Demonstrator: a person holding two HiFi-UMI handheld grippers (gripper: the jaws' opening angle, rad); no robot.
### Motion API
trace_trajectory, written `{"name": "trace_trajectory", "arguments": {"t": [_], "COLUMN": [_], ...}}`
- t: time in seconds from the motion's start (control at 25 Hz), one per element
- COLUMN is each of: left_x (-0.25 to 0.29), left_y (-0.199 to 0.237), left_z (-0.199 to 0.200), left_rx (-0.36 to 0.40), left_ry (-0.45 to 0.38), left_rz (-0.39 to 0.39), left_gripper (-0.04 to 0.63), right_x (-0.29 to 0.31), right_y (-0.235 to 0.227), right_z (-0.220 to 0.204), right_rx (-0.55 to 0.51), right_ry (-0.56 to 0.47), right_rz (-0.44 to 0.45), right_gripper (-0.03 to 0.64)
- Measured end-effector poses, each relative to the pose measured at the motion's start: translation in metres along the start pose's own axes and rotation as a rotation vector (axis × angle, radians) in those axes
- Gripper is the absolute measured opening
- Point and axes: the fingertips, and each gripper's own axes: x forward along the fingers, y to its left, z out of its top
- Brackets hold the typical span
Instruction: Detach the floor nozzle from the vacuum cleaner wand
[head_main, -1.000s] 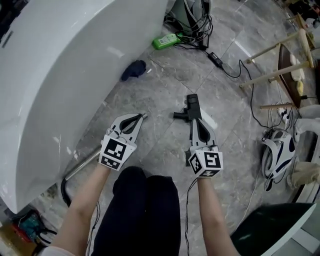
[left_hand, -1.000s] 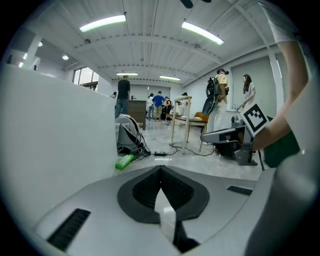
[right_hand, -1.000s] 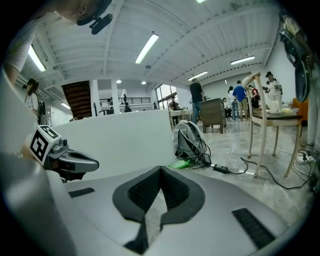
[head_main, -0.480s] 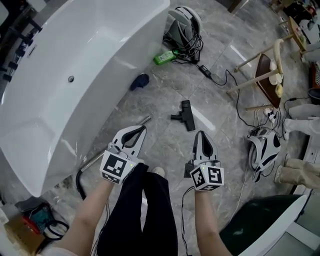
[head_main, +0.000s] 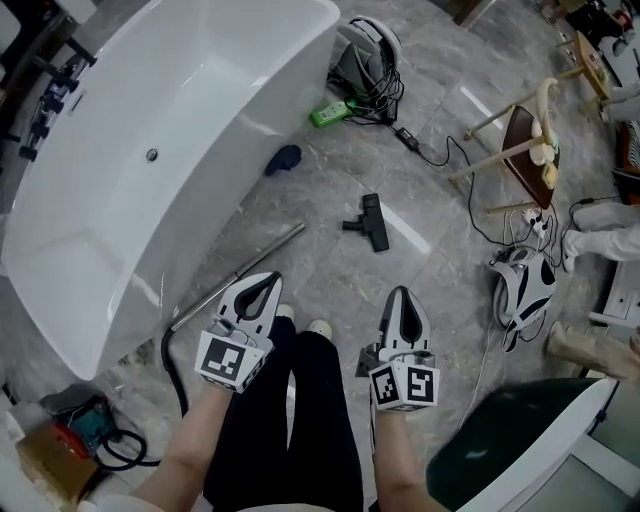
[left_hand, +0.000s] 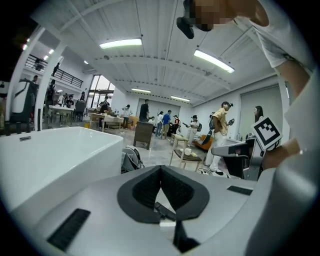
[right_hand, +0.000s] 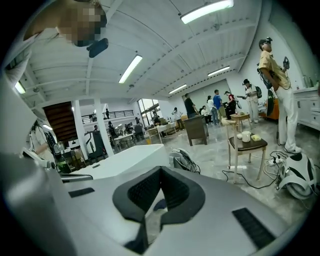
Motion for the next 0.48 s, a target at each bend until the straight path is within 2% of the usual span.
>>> {"name": "trace_trajectory", "arguments": {"t": [0.2, 0.32, 0.48], "left_x": [0.006, 0.010, 0.007], "left_y": [0.001, -0.002, -0.001], "left_z": [0.003, 0.007, 0.013], "left_rx": [0.031, 0.043, 0.043], "left_ry": [-0.003, -0.029, -0.043], "left_rz": [-0.006, -0.023, -0.014], "left_gripper": [0.011, 0.011, 0.011], "right_x": [0.016, 0.021, 0.020], "right_y": [0.019, 0.018, 0.013], "right_z": [0.013, 0.024, 0.026], "right_rx": [-0.059, -0.048, -0.084], "right_ry": [-0.040, -0.072, -0.070], "right_rz": [0.025, 0.040, 0.044], "right_gripper": [0.014, 0.014, 0.014]}}
